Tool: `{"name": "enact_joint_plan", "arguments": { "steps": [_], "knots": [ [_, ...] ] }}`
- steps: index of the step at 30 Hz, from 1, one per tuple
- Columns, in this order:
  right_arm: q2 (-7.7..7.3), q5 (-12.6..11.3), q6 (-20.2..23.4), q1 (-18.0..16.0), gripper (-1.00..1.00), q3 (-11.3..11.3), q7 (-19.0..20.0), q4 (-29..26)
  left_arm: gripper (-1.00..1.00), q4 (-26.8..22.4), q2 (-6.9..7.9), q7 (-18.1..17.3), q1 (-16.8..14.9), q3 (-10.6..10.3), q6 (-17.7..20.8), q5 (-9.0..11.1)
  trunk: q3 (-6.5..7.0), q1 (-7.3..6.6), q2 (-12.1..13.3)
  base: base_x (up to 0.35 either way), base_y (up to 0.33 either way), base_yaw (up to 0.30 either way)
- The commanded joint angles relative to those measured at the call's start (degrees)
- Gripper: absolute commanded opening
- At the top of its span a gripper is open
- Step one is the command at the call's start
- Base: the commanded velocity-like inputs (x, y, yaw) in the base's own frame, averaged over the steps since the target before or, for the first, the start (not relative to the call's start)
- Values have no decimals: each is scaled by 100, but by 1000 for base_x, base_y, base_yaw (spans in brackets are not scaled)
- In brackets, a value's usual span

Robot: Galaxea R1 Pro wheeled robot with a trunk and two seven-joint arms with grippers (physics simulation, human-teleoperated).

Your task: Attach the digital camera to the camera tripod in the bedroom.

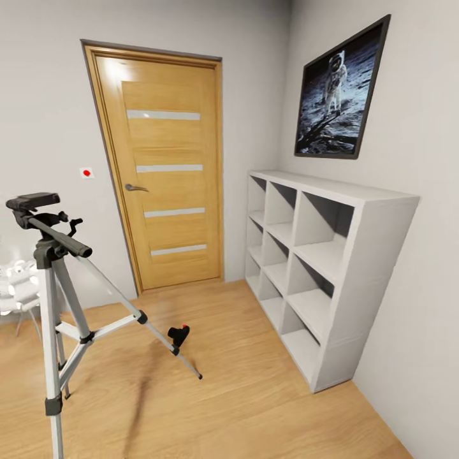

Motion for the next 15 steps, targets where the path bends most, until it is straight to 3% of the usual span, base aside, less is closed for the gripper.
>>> {"name": "enact_joint_plan", "arguments": {
  "steps": [1, 6, 15],
  "knots": [
    [0, 4, -16, -3, 100, 0, -2, 3, 100, -7, -1, 2, 2, 2, -7, 5, -5, 0, -3, 0, 0, 48],
    [-1, 4, -16, -3, 100, -1, -2, 3, 100, -7, -2, 2, 2, 2, -2, 5, -5, 0, -3, 168, 0, 15],
    [-1, 4, -16, -3, 100, -1, -2, 3, 100, -7, -2, 2, 3, 2, -5, 5, -5, 0, -3, 324, 0, 1]
  ]
}}
